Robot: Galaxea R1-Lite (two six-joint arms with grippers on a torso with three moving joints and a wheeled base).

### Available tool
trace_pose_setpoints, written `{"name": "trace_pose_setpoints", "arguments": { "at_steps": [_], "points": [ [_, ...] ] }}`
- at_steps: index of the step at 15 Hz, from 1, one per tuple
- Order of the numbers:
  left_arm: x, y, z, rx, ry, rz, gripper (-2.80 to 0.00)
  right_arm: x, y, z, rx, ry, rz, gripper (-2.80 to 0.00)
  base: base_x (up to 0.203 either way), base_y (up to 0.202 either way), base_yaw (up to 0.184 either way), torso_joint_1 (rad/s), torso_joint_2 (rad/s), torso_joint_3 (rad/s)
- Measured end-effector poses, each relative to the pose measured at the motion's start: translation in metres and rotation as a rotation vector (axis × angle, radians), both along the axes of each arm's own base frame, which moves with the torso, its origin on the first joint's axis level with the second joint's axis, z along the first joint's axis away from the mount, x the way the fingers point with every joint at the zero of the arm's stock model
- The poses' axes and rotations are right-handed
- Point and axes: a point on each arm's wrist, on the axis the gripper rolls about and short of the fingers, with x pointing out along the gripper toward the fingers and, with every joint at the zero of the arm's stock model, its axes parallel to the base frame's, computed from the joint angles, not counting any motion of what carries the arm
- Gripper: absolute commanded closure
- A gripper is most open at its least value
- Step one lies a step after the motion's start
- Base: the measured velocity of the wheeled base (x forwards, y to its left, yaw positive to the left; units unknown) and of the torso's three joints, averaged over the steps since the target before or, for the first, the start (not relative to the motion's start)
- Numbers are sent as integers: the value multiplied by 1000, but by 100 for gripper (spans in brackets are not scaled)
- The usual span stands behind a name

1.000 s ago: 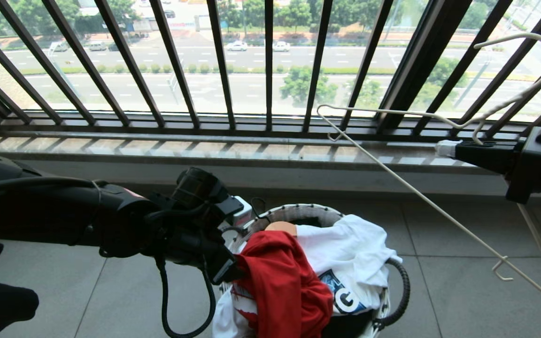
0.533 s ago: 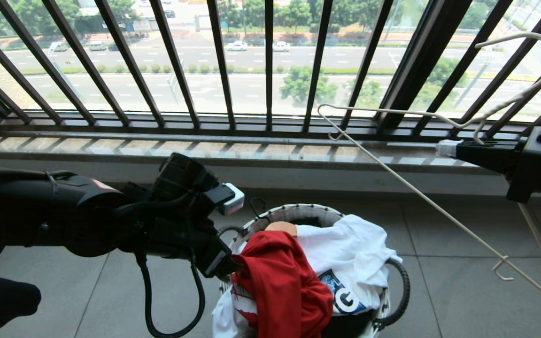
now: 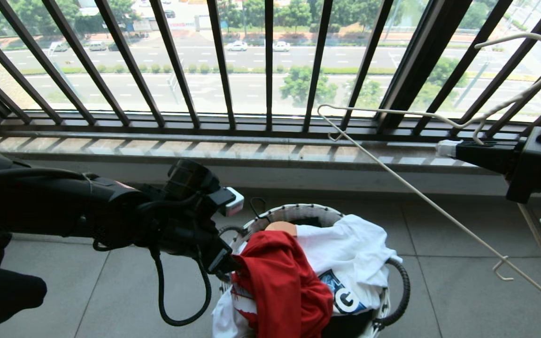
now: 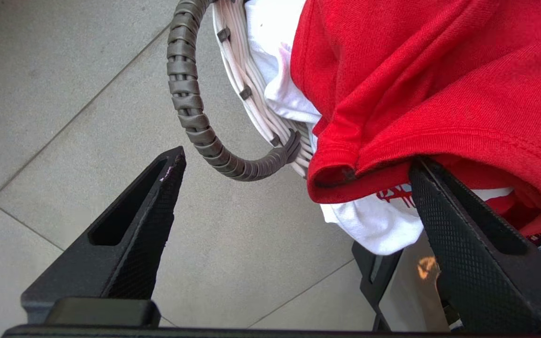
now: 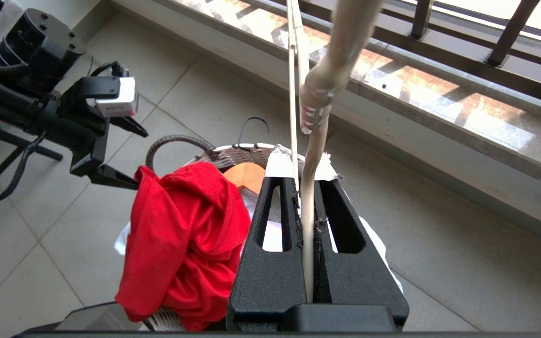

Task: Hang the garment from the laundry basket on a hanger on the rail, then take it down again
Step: Pick up clothes from the basket

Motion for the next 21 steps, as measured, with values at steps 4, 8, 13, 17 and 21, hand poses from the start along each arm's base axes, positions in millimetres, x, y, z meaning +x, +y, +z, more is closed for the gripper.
{"name": "trace_pose_setpoints", "arguments": {
  "at_steps": [4,8,13,17,21],
  "points": [
    [11,-2,-8,8,13,13,-280,1,0,0,-1,1,0,0,0,0,0,0,0,0],
    [18,-1,-5,0,-2,24,-280,1,0,-1,-2,3,0,0,0,0,0,0,0,0],
    [27,0,0,-24,-25,51,-280,2,0,-1,-2,4,-1,0,0,0,0,0,0,0],
    [36,-5,5,-106,-101,82,-280,2,0,-1,-2,4,-1,0,0,0,0,0,0,0],
    [29,-1,-4,-80,-74,73,-280,2,0,-1,-2,3,-2,0,0,0,0,0,0,0]
  ]
}}
